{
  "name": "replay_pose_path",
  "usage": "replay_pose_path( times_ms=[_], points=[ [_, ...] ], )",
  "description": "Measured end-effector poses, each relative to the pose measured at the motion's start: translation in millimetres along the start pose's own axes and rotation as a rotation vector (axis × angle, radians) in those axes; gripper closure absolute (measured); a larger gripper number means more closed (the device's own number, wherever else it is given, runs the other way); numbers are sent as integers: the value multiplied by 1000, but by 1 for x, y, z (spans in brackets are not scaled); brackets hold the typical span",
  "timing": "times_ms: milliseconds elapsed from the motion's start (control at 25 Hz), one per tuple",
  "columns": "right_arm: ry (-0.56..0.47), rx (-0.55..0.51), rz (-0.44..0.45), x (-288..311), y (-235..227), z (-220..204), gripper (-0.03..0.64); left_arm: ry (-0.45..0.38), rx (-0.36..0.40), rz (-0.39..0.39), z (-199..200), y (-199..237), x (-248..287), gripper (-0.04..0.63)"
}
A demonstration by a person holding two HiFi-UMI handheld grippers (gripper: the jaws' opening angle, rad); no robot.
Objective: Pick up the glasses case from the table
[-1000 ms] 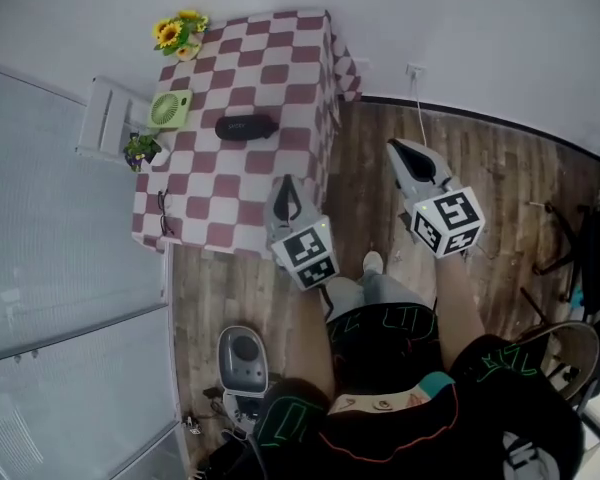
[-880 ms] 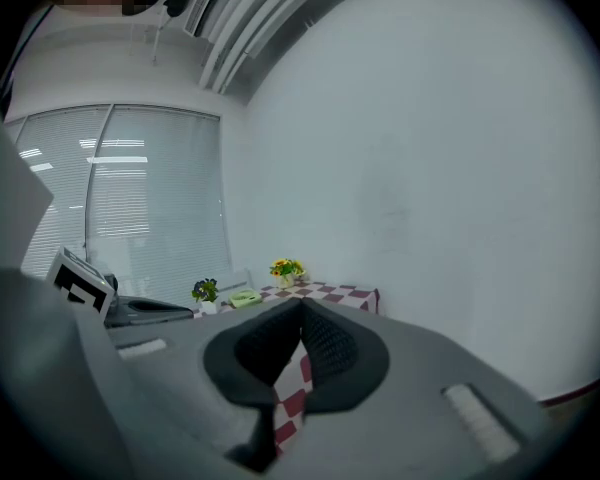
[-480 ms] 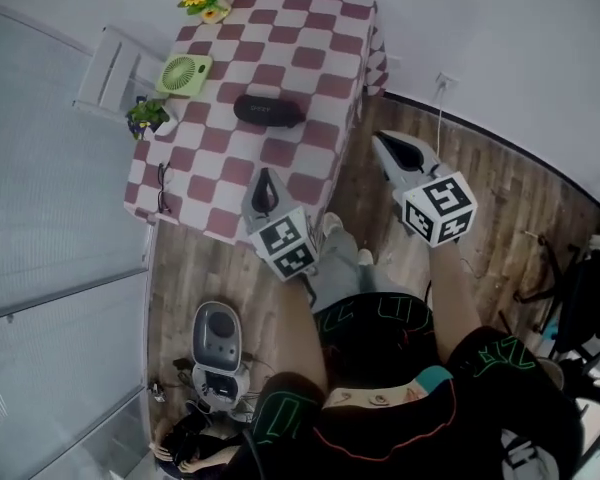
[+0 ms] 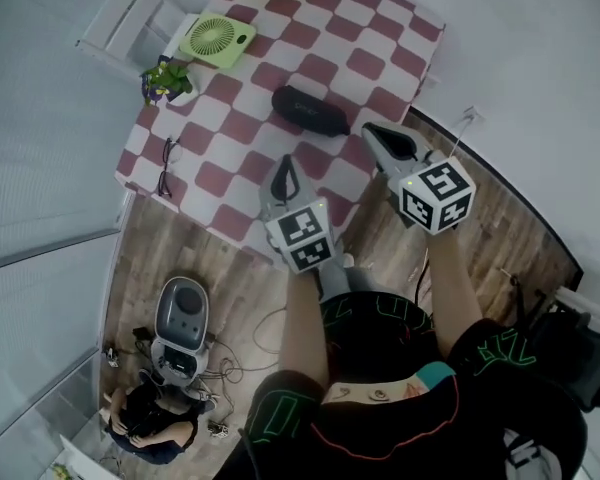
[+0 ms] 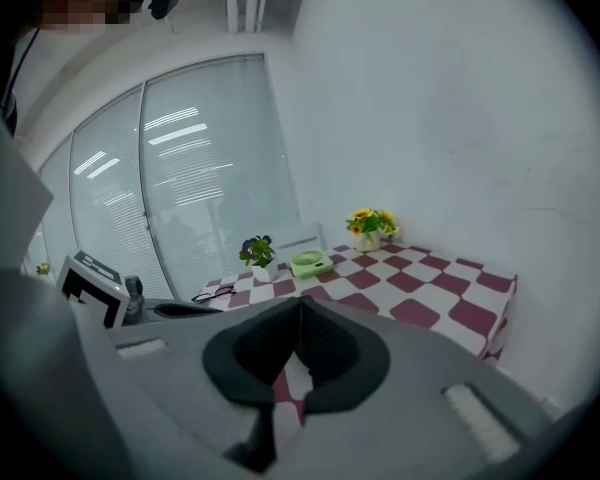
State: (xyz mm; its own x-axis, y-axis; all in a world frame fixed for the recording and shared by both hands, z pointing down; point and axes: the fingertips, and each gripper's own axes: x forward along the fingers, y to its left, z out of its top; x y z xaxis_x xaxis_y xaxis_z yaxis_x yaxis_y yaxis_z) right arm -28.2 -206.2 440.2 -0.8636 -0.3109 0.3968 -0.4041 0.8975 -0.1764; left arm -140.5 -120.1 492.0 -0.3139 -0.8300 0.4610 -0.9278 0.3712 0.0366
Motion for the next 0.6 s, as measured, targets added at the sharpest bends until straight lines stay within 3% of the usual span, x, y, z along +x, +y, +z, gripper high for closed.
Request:
replay_pose_path(
  times_ms=[320, 600],
  points=[
    [201, -125, 95, 75, 9, -8, 507, 46, -112, 17, -13, 32, 31, 589],
    [462, -221, 153, 124, 11, -30, 342, 40, -172, -4, -11, 34, 55, 589]
  ],
)
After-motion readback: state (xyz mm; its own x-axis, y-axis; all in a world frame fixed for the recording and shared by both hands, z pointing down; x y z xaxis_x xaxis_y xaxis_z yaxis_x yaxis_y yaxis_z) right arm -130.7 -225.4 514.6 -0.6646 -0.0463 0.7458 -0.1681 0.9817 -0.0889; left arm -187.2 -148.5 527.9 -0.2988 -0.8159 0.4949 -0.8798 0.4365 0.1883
